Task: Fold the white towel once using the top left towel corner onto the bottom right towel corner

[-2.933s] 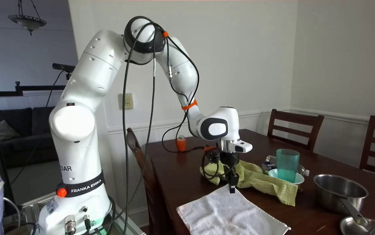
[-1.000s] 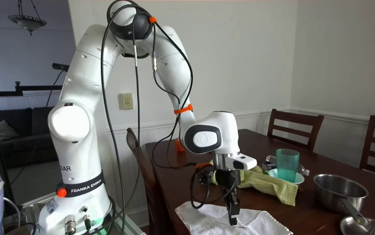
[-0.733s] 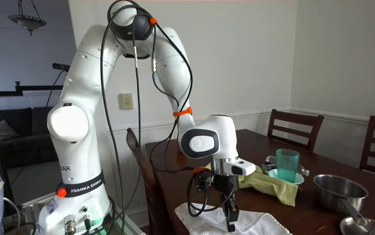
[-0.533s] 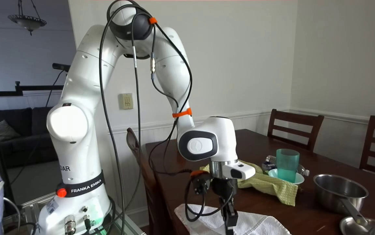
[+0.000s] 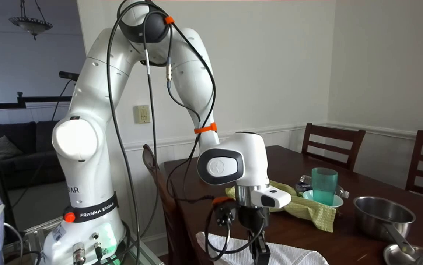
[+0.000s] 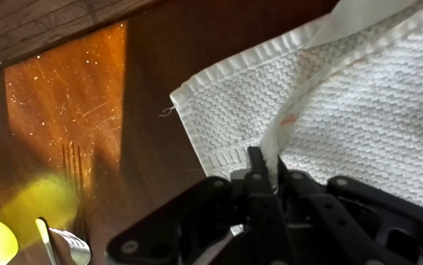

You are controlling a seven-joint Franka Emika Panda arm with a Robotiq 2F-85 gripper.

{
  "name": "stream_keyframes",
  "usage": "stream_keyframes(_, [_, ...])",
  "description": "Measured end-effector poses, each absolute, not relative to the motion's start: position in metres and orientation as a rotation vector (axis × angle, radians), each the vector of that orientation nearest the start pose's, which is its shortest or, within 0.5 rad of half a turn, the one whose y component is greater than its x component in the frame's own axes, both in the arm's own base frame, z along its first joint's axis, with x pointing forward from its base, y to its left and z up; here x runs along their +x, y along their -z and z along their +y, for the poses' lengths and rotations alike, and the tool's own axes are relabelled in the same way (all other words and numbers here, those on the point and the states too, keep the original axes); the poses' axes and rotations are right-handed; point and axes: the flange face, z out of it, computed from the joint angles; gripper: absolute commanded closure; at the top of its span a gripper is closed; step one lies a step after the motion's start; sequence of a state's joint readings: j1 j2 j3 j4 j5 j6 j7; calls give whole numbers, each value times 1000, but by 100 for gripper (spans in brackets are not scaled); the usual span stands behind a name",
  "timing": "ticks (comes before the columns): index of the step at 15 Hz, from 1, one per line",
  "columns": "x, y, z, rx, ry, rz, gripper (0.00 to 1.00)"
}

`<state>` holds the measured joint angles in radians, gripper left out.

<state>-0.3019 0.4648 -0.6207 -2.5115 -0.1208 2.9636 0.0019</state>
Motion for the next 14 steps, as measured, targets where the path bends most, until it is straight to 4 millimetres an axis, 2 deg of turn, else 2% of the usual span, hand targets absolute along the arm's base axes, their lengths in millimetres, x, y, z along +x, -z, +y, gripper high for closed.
stream_keyframes(9, [250, -143, -390, -3207, -178, 1213, 98])
stream_keyframes(10, [248, -142, -391, -3208, -186, 1216, 70])
stream_keyframes(11, [246, -141, -392, -3207, -193, 1220, 69])
stream_keyframes(14, [242, -139, -393, -3206, -208, 1228, 49])
